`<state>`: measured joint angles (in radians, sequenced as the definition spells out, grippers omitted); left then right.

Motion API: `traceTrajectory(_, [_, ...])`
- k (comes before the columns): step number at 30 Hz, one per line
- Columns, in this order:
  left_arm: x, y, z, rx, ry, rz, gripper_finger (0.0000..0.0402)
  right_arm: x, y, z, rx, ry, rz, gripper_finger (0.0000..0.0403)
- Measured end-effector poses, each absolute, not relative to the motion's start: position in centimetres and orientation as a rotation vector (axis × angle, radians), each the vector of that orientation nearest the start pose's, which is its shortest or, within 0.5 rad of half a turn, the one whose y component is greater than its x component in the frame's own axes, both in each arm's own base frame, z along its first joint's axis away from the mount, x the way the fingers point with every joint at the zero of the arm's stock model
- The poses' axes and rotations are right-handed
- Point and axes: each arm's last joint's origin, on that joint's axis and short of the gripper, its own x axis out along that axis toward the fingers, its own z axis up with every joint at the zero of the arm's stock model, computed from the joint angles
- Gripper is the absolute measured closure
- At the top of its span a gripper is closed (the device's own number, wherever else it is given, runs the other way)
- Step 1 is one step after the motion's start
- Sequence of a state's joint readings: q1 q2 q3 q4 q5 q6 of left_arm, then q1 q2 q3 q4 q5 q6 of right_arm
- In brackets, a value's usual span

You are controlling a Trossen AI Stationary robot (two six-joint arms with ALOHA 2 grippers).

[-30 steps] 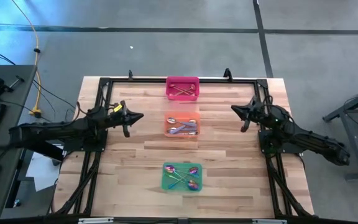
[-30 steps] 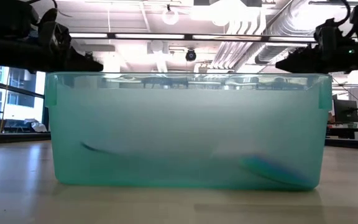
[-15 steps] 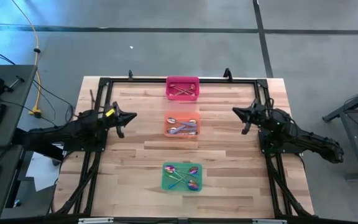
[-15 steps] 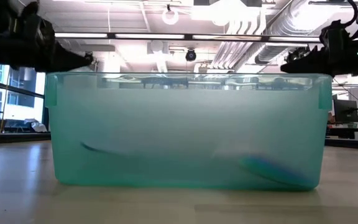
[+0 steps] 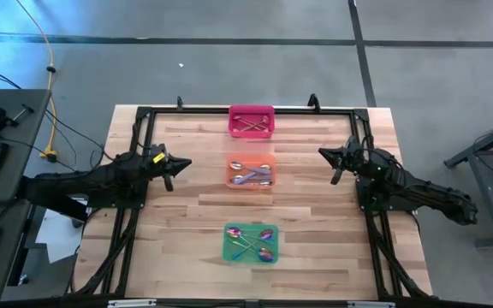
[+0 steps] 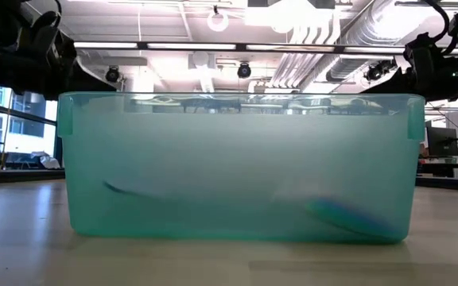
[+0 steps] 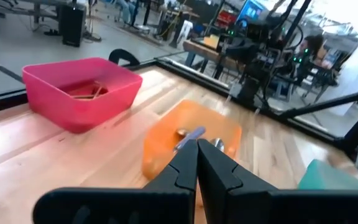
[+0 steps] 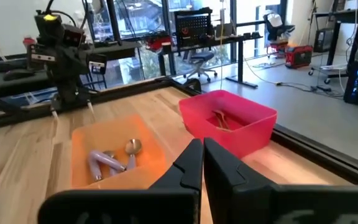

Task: Sort silverware by color (type)
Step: Return to Home Position

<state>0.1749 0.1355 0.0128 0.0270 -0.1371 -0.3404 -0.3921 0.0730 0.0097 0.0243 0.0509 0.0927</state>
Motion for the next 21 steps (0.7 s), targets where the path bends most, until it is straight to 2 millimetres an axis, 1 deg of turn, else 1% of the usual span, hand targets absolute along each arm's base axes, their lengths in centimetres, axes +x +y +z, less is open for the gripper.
traceTrajectory(7, [10.48,2.25,15.62,-0.372,0.075,0.333,0.0401,9.33,-4.02,16.33,0.094,0.019,-0.444,0.0403])
traceTrajectory(21, [10.48,2.25,15.62,-0.362,0.077,0.332,0.0401,9.33,-4.01,16.32,0.094,0.019,-0.443,0.0402])
